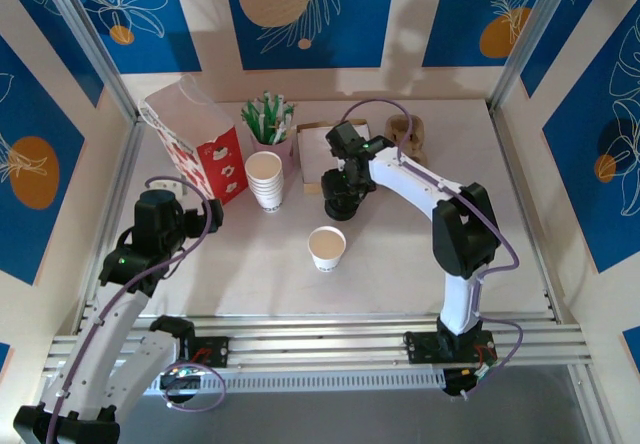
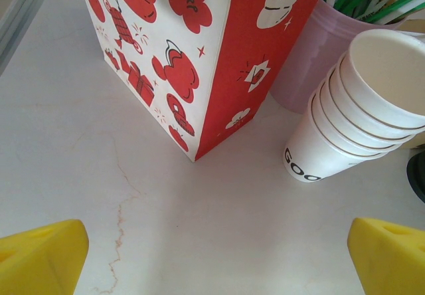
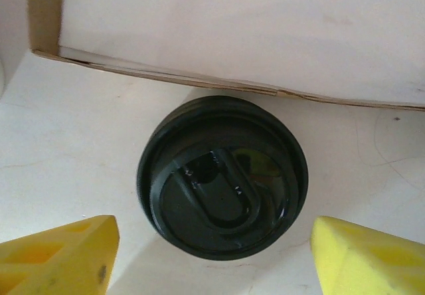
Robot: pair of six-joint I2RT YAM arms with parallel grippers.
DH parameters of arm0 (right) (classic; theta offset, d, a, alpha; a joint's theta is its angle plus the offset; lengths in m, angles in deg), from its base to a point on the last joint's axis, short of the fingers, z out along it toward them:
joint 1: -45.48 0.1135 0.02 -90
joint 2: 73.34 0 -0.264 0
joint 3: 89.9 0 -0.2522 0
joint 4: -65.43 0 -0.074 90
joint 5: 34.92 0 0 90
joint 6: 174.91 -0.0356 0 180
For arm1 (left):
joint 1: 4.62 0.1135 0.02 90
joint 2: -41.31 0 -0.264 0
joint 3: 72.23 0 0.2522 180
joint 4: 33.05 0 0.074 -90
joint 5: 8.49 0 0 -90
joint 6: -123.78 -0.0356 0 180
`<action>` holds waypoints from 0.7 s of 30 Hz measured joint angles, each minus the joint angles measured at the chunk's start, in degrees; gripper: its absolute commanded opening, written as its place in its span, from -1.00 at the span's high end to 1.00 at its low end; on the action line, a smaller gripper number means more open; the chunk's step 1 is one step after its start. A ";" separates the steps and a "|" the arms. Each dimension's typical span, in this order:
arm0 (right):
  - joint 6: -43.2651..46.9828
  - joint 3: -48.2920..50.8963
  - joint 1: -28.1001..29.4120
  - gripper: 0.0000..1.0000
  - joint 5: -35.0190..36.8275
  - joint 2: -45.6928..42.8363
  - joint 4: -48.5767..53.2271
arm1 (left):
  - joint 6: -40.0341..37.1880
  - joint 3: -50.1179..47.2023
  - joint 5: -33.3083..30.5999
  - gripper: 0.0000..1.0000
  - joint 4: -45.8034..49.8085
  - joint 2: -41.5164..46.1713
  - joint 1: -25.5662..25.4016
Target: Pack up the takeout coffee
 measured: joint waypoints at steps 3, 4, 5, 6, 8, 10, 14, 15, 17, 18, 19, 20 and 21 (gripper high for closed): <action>-0.24 1.75 -0.66 -0.64 -0.70 0.00 -0.35 | 0.00 0.00 0.00 -1.00 0.00 -0.02 0.00; -0.22 2.19 -0.74 -0.64 -0.92 0.00 -0.57 | 0.00 0.00 0.00 -1.00 0.00 -0.02 0.00; -0.22 2.47 -0.74 -0.64 -1.18 0.00 -0.79 | 0.00 0.00 0.00 -1.00 0.00 0.00 0.00; -0.22 2.80 -0.74 -0.64 -1.40 0.00 -1.18 | 0.00 0.00 0.00 -1.00 0.00 0.00 0.00; -0.24 3.17 -0.74 -0.64 -1.62 0.00 -1.62 | 0.00 0.00 0.00 -1.00 0.00 -0.02 0.00; -0.22 3.19 -0.74 -0.64 -1.64 0.11 -1.99 | 0.00 0.00 0.00 -1.00 0.00 -0.02 0.00; -0.17 3.19 -0.90 -0.67 -1.64 0.52 -3.41 | 0.00 0.00 0.00 -1.00 0.00 -0.02 0.00; -0.17 3.19 -0.90 -0.67 -1.62 0.79 -3.65 | 0.00 0.00 0.00 -1.00 0.00 -0.02 0.00; -0.15 3.19 -0.90 -0.70 -1.62 1.55 -3.96 | 0.00 0.00 0.00 -1.00 0.00 -0.07 0.00; -0.15 3.19 -0.90 -0.70 -1.60 1.95 -4.00 | 0.00 0.00 0.00 -1.00 0.02 -0.07 0.00; -0.15 3.19 -0.96 -0.71 -1.60 2.29 -4.02 | 0.00 0.00 0.00 -1.00 0.00 -0.15 0.00; -0.15 3.32 -1.01 -0.71 -1.60 2.38 -4.20 | 0.00 0.00 0.00 -1.00 0.00 -0.22 0.00; -0.15 3.58 -1.01 -0.71 -1.57 2.38 -4.33 | 0.00 0.00 -0.02 -1.00 0.00 -0.35 0.00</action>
